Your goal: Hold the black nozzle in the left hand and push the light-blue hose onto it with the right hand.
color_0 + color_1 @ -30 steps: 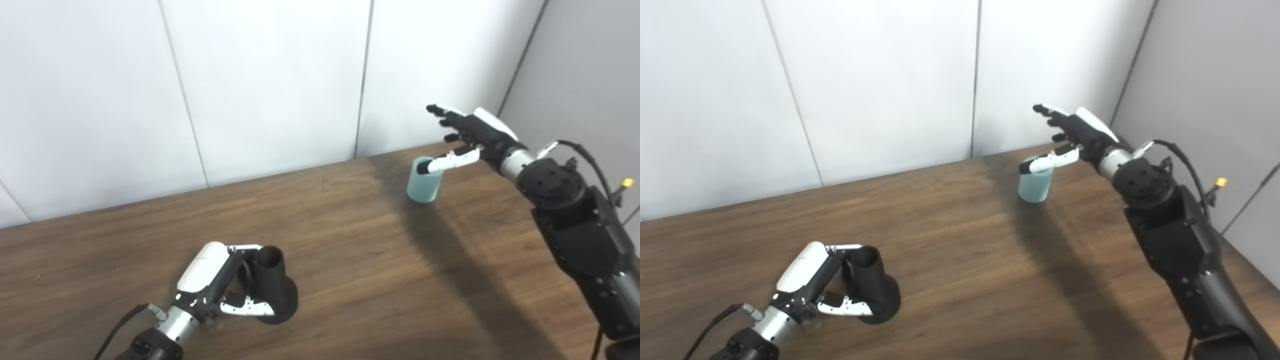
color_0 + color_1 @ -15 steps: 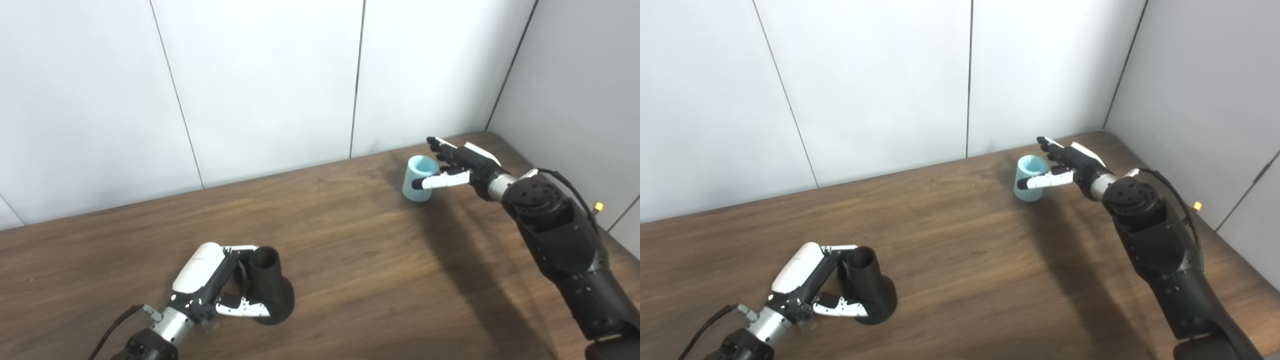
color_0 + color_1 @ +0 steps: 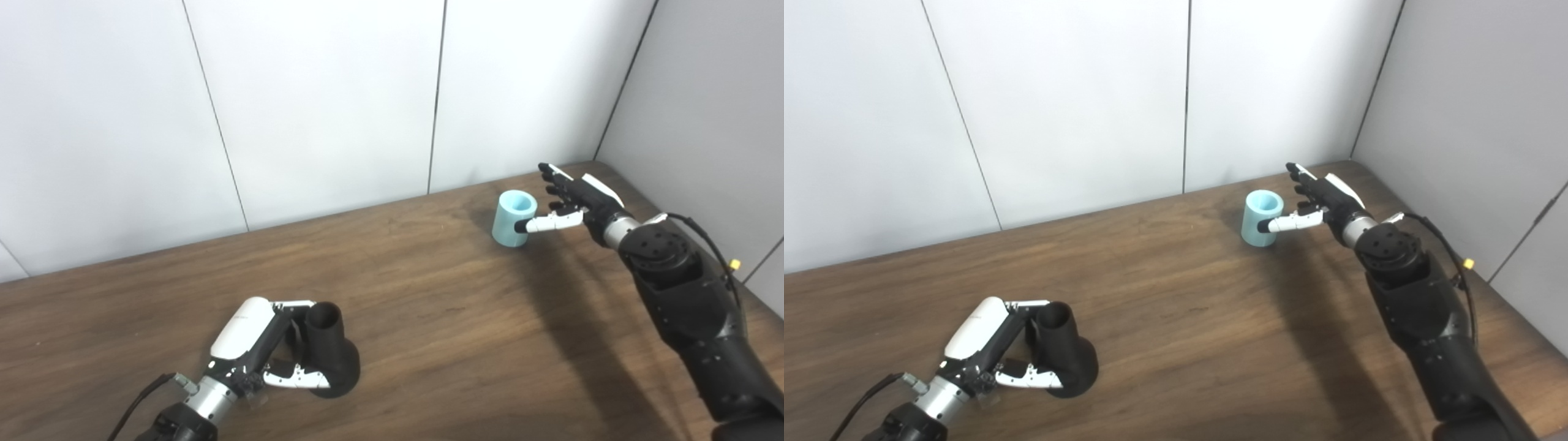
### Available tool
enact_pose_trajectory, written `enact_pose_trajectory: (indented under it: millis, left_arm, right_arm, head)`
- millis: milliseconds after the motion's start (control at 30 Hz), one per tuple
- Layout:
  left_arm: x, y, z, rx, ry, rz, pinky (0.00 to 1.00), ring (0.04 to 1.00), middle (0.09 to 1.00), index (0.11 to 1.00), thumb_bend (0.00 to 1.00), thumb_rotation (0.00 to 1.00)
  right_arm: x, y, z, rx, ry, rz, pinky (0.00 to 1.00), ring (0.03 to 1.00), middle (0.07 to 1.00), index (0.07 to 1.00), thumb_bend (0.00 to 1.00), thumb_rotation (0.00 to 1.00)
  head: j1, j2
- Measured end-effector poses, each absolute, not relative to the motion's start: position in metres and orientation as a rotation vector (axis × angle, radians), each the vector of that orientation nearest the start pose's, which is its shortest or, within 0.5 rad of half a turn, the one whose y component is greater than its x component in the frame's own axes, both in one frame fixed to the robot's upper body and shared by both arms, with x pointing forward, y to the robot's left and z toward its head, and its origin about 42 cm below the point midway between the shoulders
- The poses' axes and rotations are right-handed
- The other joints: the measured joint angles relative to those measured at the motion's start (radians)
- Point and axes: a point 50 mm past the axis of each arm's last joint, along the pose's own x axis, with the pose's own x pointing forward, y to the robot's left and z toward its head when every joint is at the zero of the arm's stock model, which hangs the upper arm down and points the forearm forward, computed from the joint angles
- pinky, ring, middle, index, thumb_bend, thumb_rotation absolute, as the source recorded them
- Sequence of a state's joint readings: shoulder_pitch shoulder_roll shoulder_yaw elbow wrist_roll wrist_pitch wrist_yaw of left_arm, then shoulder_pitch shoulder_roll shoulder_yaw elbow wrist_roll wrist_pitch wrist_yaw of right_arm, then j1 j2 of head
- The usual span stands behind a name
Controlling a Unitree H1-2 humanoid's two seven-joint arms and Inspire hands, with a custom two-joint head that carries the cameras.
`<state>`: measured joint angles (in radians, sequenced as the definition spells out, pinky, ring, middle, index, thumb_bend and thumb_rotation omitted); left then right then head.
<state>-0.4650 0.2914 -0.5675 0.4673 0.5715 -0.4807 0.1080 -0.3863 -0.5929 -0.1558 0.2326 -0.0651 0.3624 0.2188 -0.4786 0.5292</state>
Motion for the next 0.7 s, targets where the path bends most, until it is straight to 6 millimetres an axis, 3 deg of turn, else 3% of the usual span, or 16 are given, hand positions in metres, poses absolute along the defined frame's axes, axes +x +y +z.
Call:
enact_pose_trajectory:
  millis: [167, 400, 700]
  left_arm:
    - [0.385, 0.156, 0.113, 0.919, -0.536, -0.671, 0.41, 0.435, 0.462, 0.5, 0.5, 0.0]
    - [0.385, 0.156, 0.113, 0.92, -0.535, -0.67, 0.41, 0.442, 0.463, 0.497, 0.51, 0.0]
    - [0.384, 0.158, 0.113, 0.92, -0.535, -0.668, 0.41, 0.445, 0.46, 0.498, 0.51, 0.0]
  right_arm:
    - [0.394, -0.434, 0.203, -0.51, 0.244, -0.115, 0.87, 0.933, 0.995, 1.0, 0.81, 0.09]
    - [0.397, -0.431, 0.199, -0.5, 0.238, -0.133, 0.87, 0.887, 0.985, 0.987, 0.8, 0.04]
    - [0.407, -0.425, 0.193, -0.523, 0.208, -0.139, 0.78, 0.867, 0.936, 0.968, 0.85, 0.09]
  head:
    - [0.002, 0.005]
    - [0.008, 0.012]
    - [0.015, 0.02]
